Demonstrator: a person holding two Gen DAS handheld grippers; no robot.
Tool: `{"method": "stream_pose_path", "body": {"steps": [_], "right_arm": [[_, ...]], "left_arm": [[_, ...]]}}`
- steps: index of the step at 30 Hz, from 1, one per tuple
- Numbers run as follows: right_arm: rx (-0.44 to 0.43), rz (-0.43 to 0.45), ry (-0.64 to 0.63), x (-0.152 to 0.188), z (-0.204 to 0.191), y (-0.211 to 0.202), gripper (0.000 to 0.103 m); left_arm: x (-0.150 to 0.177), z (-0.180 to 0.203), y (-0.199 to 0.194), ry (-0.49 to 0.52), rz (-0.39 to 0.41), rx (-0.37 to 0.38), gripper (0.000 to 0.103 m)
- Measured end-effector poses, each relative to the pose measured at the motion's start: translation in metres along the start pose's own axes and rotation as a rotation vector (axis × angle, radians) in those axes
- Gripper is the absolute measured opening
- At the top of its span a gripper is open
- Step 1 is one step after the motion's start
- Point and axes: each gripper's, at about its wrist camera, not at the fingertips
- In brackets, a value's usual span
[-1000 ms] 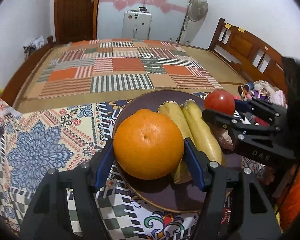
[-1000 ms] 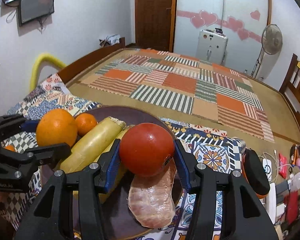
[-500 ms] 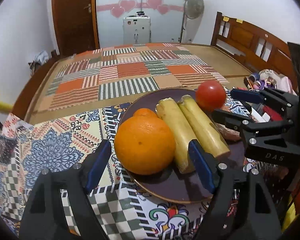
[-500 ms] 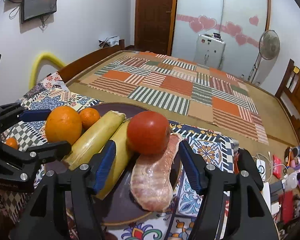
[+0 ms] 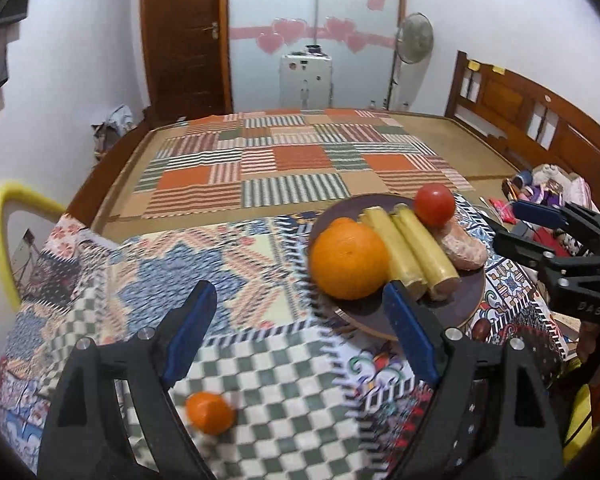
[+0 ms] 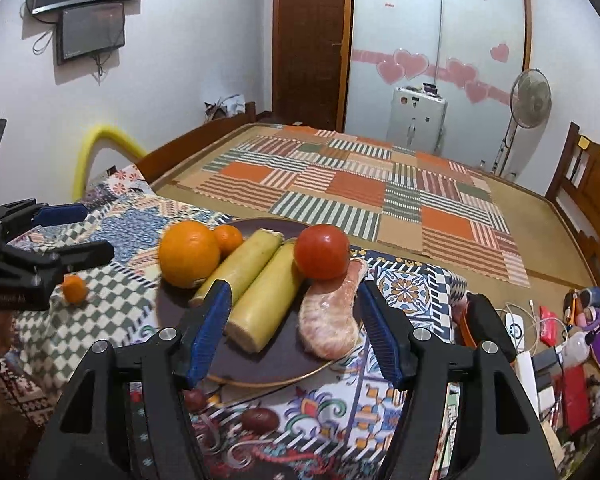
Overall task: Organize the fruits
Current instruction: 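Grasp the small tangerine with the left tool while the right tool grasps a dark red date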
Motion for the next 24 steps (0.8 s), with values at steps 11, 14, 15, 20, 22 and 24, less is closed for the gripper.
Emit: {"method": "stream_pose_path", "body": {"steps": [11,14,15,20,22,24], "right_arm": [[-0.009,0.034,0.012,0.015,-0.019,-0.026,0.064],[-0.014,0.032,0.024,0.022,-0.019,-0.026,0.064],[-0.018,0.029,0.030,0.024,-0.019,-0.024,0.064],[-0.043,-0.010,0.065,0.043,-0.021,-0.011,0.064],[-0.052,-0.031,0.076,0.050,-0.022,-0.005,0.064],[-0.054,-0.051,0.085,0.057,-0.020,0.001,0.064]], "left_arm": [[0.024,-0.049,-0.031,-0.049,-0.006,-0.066,0.087],[0.035,-0.060,-0.028,-0.062,-0.034,-0.083,0.087],[0.038,-0.062,-0.026,-0.064,-0.040,-0.085,0.087],[0.055,-0.070,-0.016,-0.069,-0.077,-0.087,0.087],[0.061,-0.073,-0.012,-0.071,-0.090,-0.083,0.087],[0.065,-0.073,-0.007,-0.072,-0.100,-0.075,0.087]]}}
Point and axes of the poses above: each gripper's, at about its wrist camera, not at the fingertips, and y roughly the way its jaws point, z to its right, x to its underside, and after that the axes turned 7 degrees about -y, right-handed
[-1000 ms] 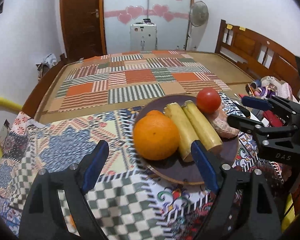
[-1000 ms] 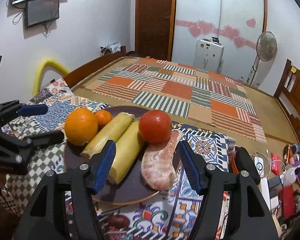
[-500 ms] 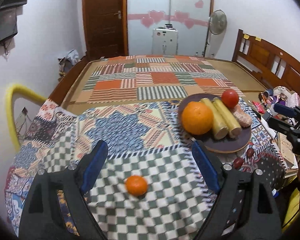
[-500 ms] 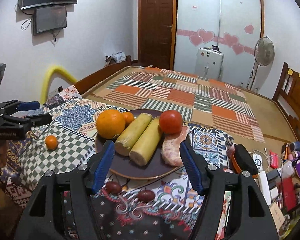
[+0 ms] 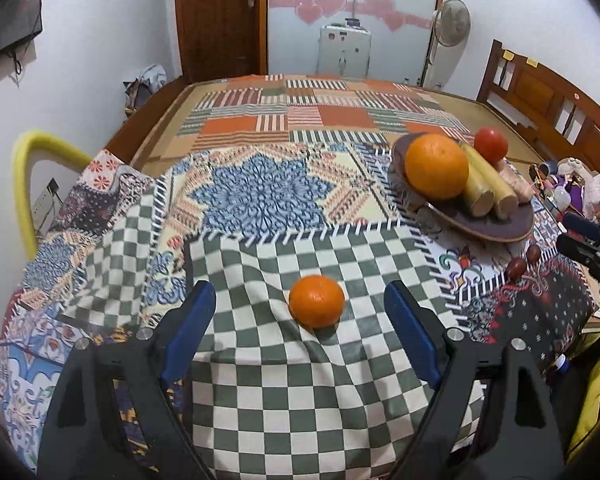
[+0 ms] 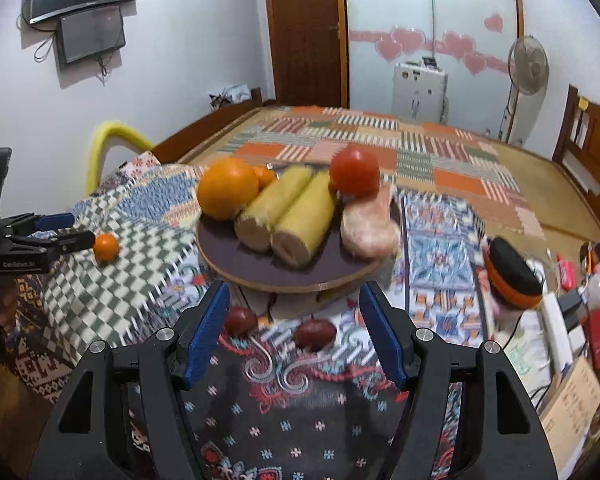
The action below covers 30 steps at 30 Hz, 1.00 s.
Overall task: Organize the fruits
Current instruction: 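Grasp the small tangerine with the left tool while the right tool grasps a dark red date, then place the tangerine on the plate with the left tool while the right tool places the date there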
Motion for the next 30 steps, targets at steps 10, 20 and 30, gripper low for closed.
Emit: {"method": "stream_pose_path", "body": {"steps": [10,20,30], "right_arm": [[-0.005,-0.070,0.021,0.023,0.010,0.019,0.064],[-0.028,-0.064,0.046,0.025,0.012,0.023,0.039],[-0.045,-0.057,0.032,0.026,0.008,0.021,0.026]], "left_arm": [[0.006,0.010,0.015,0.057,-0.016,0.015,0.071],[0.007,0.012,0.025,0.081,-0.013,-0.014,0.047],[0.009,0.006,0.023,0.063,-0.020,0.014,0.034]]}}
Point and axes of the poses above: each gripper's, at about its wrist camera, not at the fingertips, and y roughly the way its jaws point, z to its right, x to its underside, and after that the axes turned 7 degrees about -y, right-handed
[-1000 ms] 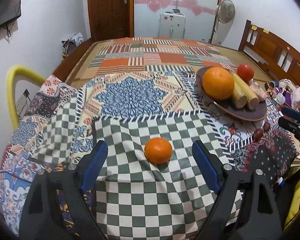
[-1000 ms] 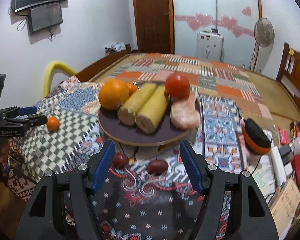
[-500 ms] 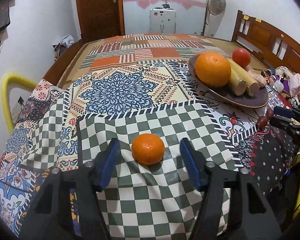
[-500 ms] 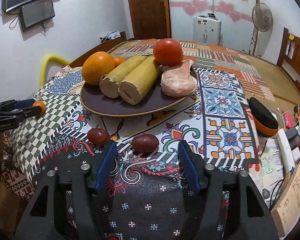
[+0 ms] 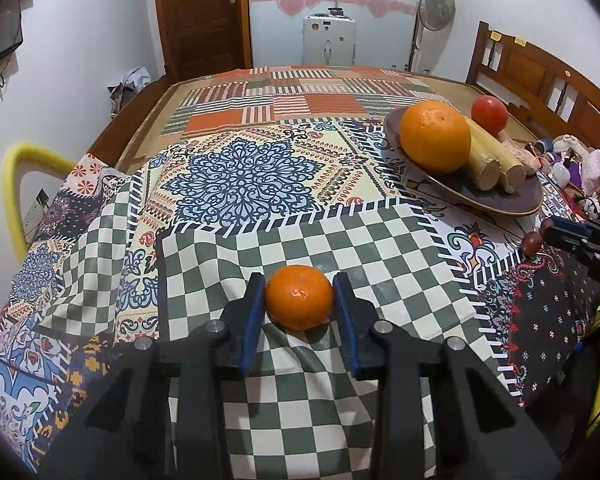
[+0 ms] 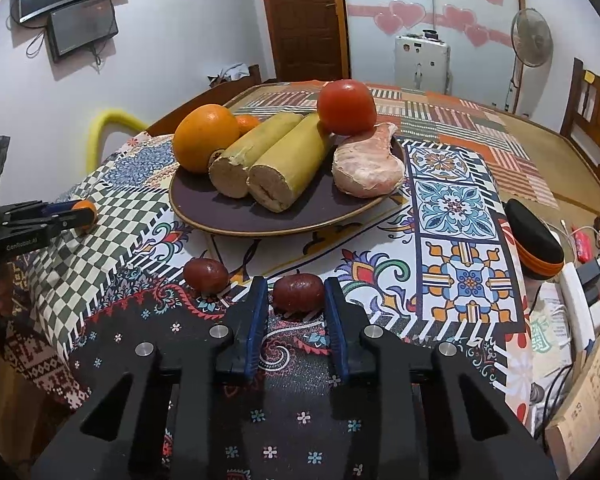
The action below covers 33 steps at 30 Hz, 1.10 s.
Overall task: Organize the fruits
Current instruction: 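Place the tangerine on the plate with the left tool while the right tool places the date there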
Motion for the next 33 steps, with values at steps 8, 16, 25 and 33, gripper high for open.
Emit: {"method": "stream_pose_path", "body": {"steps": [8,16,25,33], "right_arm": [[0.002,0.026,0.008,-0.003,0.007,-0.010,0.026],[0.016,0.068,0.026,-0.013,0.017,-0.020,0.026],[0.033,0.123,0.019,-0.031,0.024,-0.025,0.026],[0.025,0.142,0.010,-0.038,0.028,-0.018,0.026]], "left_arm": [[-0.006,0.013,-0.011,0.005,0.014,0.030,0.034],[-0.021,0.041,-0.023,0.035,0.063,0.074,0.034],[-0.035,0.069,-0.020,0.060,0.092,0.119,0.034],[-0.047,0.091,-0.007,0.077,0.091,0.159,0.034]]}}
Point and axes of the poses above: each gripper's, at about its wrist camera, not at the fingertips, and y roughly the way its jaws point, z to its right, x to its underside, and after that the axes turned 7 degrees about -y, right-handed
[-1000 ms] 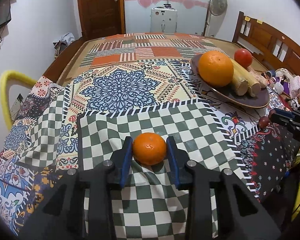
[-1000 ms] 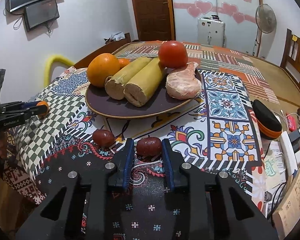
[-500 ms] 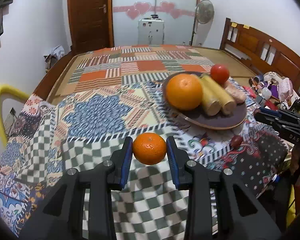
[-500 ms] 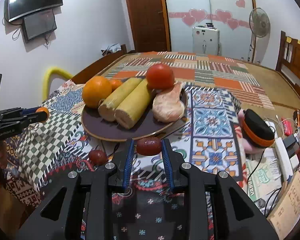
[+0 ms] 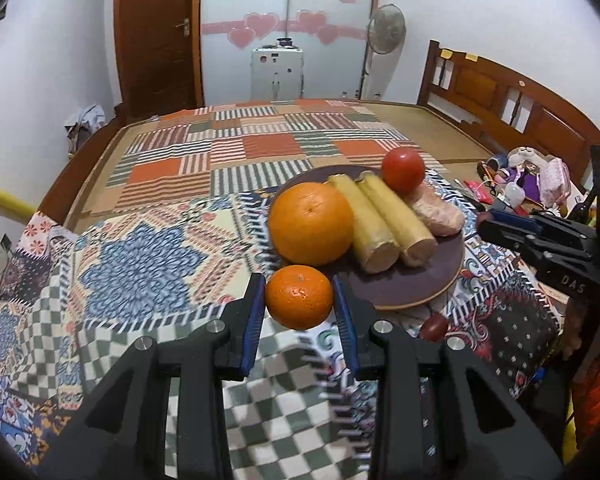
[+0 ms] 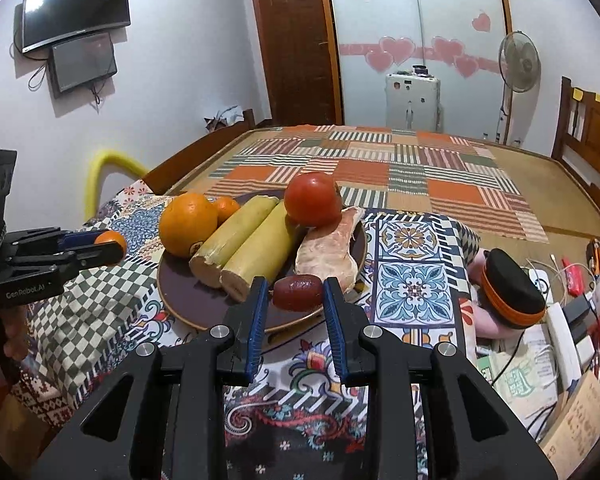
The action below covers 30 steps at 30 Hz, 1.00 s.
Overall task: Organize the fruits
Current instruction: 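Place the tangerine on the plate with the left tool while the right tool places the date there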
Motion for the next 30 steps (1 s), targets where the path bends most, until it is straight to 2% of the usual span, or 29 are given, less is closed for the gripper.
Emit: {"method": "stream_pose_path", "body": {"steps": [9,30], "right_arm": [[-0.017,-0.021,-0.017,0.001,-0.001,0.015,0.026],[-0.030,-0.070,-0.084,0.004,-0.018,0.024,0.026]], "left_arm": [[-0.007,0.021,0.022,0.032,-0.014,0.041,0.034],[-0.001,0.033,0.043,0.058,-0.050,0.047,0.034]]}}
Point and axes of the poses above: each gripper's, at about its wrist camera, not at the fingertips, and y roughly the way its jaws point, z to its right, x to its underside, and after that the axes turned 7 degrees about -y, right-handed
